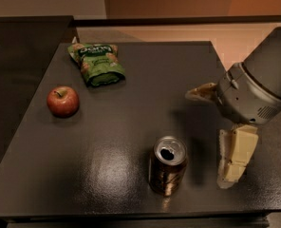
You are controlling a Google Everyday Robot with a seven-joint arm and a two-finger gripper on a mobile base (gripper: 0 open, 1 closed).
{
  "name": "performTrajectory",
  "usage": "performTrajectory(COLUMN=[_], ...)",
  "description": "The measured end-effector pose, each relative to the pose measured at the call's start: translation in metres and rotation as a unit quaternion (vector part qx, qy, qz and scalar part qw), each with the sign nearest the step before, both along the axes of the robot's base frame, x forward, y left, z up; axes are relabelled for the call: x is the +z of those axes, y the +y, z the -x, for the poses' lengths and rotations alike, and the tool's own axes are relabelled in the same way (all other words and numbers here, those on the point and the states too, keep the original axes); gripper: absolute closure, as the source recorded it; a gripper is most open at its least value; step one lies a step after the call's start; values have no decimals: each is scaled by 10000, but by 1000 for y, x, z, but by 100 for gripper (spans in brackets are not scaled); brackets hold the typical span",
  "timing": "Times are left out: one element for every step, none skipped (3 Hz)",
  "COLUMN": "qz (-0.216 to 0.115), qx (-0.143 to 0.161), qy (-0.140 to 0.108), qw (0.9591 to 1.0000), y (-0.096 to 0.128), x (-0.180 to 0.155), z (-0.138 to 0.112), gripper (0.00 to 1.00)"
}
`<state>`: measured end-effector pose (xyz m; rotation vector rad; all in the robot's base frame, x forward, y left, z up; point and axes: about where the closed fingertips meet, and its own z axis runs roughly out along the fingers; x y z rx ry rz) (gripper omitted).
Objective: Pick orange can
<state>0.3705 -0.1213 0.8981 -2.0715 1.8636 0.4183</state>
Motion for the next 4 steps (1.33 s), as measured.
performTrajectory(qz=[-259,-532,-737,-846], qx=[205,387,483,602], qy=[236,403,493,559], qw=[9992,9970,9949,9930], y=[25,45,58,67], x=[-11,-9,-6,-4], z=[14,25,31,38], gripper=[0,0,0,0])
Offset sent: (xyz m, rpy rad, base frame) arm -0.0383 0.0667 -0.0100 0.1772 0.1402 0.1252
